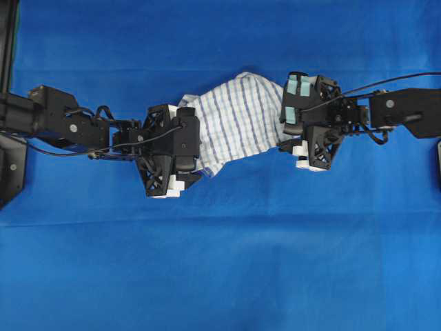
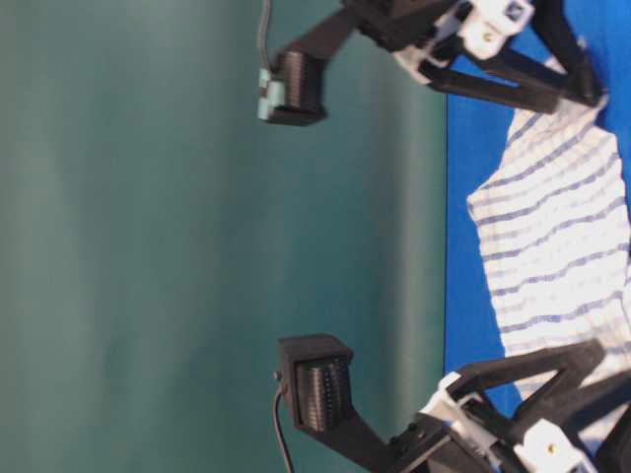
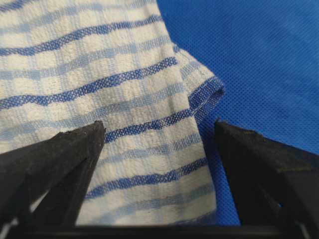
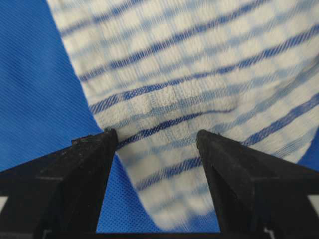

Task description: Lift the towel with both arms.

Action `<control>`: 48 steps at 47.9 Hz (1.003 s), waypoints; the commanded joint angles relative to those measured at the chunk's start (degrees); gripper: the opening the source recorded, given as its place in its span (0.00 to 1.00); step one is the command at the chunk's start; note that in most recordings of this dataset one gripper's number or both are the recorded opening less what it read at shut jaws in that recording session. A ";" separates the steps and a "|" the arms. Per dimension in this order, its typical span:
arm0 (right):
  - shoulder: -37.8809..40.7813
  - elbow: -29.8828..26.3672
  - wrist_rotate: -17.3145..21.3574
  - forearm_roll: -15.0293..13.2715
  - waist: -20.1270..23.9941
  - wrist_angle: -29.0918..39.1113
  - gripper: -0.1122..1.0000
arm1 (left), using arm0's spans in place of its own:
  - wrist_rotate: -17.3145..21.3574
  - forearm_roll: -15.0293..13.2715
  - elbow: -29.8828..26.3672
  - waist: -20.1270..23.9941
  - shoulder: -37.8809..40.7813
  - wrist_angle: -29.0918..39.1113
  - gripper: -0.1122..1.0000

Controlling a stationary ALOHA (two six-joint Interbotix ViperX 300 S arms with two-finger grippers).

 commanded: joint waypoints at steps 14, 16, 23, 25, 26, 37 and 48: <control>0.18 -1.49 -0.09 -0.09 -0.09 -2.29 0.68 | -0.26 0.00 -0.53 0.00 0.62 0.44 0.85; 0.18 -1.58 -0.18 -0.09 -0.09 -2.29 0.66 | -0.26 0.09 -0.62 -0.09 0.53 1.14 0.79; 0.18 -1.58 -0.18 -0.09 -0.35 -2.11 0.36 | -0.26 0.00 -0.79 0.35 -0.26 4.75 0.42; 0.18 -1.58 -0.09 -0.09 -0.44 -2.02 0.24 | -0.18 0.09 -0.79 0.53 -0.88 5.80 0.32; 0.18 -1.58 0.09 -0.09 -0.44 -1.93 0.18 | -0.26 0.00 -0.88 0.70 -1.32 6.42 0.27; -3.60 -1.67 0.18 0.09 -0.44 -1.05 0.10 | -0.18 0.09 -1.23 2.81 -9.58 13.36 0.17; -13.80 -3.52 0.00 0.09 -0.44 5.19 0.10 | -0.09 0.00 -3.60 4.83 -19.86 22.59 0.17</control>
